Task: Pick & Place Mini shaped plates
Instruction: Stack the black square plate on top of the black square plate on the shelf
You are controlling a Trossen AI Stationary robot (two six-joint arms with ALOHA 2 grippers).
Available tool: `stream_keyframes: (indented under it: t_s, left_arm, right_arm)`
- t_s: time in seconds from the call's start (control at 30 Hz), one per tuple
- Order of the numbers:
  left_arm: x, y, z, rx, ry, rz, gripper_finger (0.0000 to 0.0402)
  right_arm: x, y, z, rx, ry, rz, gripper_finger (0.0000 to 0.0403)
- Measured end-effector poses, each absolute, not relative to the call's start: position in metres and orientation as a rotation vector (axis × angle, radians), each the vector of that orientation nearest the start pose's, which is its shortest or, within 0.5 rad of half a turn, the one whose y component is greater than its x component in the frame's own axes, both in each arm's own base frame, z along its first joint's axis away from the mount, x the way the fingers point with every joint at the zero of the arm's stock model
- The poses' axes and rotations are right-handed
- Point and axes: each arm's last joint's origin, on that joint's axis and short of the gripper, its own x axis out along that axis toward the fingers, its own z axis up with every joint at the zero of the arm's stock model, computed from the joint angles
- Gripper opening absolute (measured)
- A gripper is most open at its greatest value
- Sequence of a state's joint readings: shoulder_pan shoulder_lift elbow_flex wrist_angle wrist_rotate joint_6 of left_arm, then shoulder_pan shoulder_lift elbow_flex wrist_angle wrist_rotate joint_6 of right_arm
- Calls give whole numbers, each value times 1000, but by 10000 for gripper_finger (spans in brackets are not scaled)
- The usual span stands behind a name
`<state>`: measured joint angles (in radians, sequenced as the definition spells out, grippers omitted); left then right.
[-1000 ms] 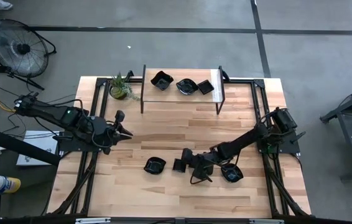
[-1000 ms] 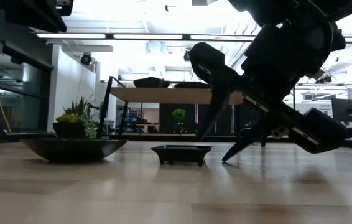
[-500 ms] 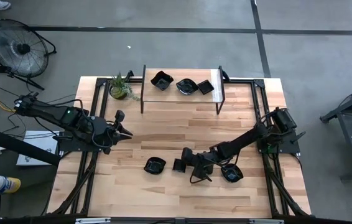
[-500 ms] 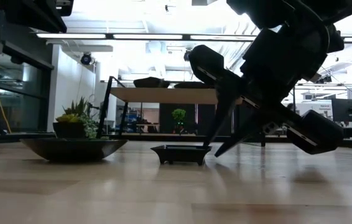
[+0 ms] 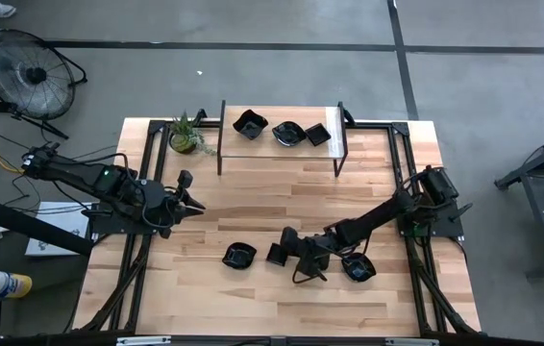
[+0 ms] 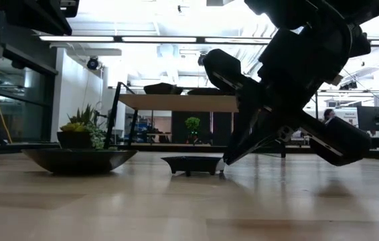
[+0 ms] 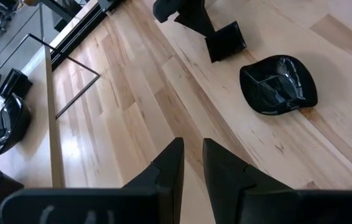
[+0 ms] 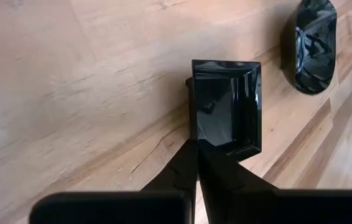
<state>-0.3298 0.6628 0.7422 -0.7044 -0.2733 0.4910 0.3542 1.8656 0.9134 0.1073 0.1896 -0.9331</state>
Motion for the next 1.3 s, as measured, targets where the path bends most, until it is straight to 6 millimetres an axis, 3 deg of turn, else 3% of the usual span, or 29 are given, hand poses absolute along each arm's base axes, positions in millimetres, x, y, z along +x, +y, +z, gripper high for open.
stream_keyframes:
  t_s: [0.37, 0.57, 0.9, 1.3]
  left_arm:
    - [125, -34, 289, 659, 577, -201, 56]
    - [125, -34, 289, 659, 577, -200, 56]
    - [125, -34, 289, 658, 577, -198, 56]
    - [125, -34, 289, 646, 578, -195, 56]
  right_arm:
    - [331, 117, 122, -1095, 711, 455, 2]
    - [328, 117, 137, -1076, 703, 397, 1]
    - [314, 102, 188, -1106, 700, 140, 1]
    - [287, 59, 248, -1133, 737, -153, 1]
